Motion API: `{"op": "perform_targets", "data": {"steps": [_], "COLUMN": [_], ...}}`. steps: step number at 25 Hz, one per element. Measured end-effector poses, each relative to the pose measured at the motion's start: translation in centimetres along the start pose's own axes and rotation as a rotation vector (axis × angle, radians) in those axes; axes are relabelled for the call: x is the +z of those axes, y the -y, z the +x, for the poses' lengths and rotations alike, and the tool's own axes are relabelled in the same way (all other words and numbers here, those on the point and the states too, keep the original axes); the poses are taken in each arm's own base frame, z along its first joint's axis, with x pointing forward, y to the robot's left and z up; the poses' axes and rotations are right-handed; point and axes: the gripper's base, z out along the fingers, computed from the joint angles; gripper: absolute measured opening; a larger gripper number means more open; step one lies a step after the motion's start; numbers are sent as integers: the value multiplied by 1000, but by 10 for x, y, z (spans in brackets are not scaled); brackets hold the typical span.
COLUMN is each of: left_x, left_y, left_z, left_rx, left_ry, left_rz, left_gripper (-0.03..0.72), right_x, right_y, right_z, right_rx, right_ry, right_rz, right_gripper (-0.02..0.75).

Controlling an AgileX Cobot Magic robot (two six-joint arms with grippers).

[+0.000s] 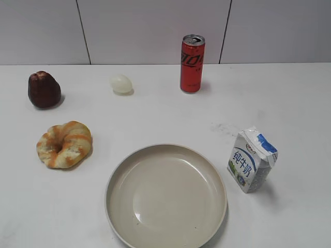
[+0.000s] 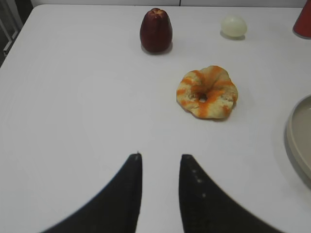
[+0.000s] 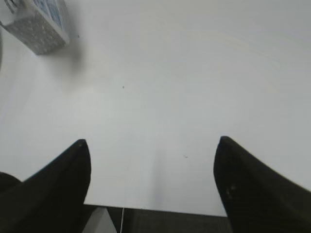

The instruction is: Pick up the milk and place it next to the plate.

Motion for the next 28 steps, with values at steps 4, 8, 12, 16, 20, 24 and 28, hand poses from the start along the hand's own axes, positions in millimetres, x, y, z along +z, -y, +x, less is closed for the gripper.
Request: {"op": "perform_targets", "data": {"steps": [4, 8, 12, 16, 20, 24, 28], "left_x": [0, 0, 0, 0, 0, 0, 0], "left_y": [0, 0, 0, 0, 0, 0, 0], "left_z": [0, 0, 0, 0, 0, 0, 0], "left_rx": [0, 0, 0, 0, 0, 0, 0], "left_ry": [0, 0, 0, 0, 0, 0, 0], "left_rz": [0, 0, 0, 0, 0, 0, 0], "left_gripper": [208, 208, 208, 208, 208, 208, 208], "right_x": [-19, -33, -39, -41, -47, -55, -64], "right_y": [-2, -3, -5, -5, -6, -6, -7], "right_z": [6, 14, 26, 36, 41, 48, 57], "right_rx": [-1, -4, -9, -12, -16, -21, -27], "right_ry": [138, 223, 240, 245, 305, 377, 465], "right_rz": [-3, -4, -8, -9, -7, -5, -2], "right_gripper": [593, 593, 593, 593, 593, 593, 593]}}
